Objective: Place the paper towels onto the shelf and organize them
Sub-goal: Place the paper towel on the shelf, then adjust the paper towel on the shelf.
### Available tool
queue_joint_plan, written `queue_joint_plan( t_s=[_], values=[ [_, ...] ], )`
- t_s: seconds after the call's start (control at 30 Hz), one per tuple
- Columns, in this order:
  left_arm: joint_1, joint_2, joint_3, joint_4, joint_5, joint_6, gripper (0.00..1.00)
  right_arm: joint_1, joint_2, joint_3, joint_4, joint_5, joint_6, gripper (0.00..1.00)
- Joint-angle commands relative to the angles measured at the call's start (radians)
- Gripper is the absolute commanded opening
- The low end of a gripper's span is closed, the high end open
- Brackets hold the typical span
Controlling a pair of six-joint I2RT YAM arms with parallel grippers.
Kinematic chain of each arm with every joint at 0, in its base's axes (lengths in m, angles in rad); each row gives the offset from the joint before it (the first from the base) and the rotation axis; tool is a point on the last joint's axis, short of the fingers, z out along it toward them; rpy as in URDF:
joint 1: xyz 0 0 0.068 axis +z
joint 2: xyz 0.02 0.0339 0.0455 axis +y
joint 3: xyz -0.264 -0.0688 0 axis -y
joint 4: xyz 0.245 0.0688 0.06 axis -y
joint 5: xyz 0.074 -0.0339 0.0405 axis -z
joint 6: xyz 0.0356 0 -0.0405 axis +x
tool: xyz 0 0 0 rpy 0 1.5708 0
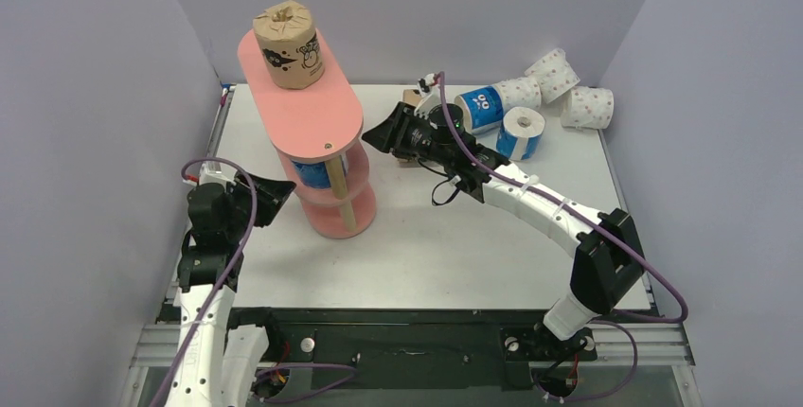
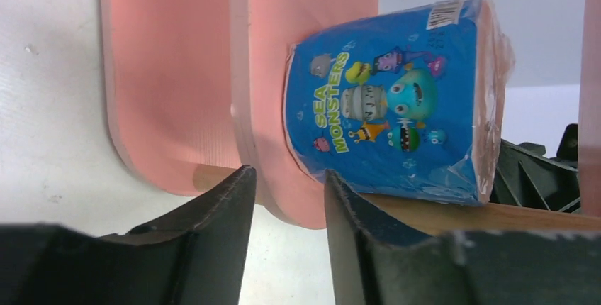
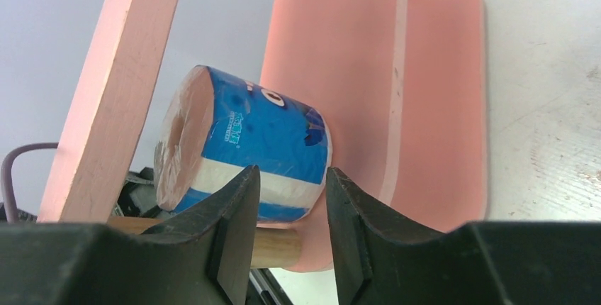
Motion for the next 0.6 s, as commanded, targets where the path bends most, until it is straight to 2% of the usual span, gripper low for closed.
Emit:
queue_joint_plan(
  t_s=[0.0,0.1,0.33,0.57],
  values=[
    [0.007,0.016,0.041,0.147,0.057,-0.023,0.33,0.008,0.010,0.003,0.077,-0.065,-0.003,0.35],
    [0.008,0.028,0.029,0.189,0.078,-0.033,0.23,0.010,0.029,0.014,0.081,-0.084,0.002,0.34],
    [0.009,0.070,0.014,0.303,0.124,-0.070,0.10,0.022,0.083,0.046,0.078,-0.106,0.015,0.30],
    [0.010,0.138,-0.004,0.382,0.168,-0.088,0.05,0.038,0.136,0.091,0.085,-0.116,0.034,0.28]
  ],
)
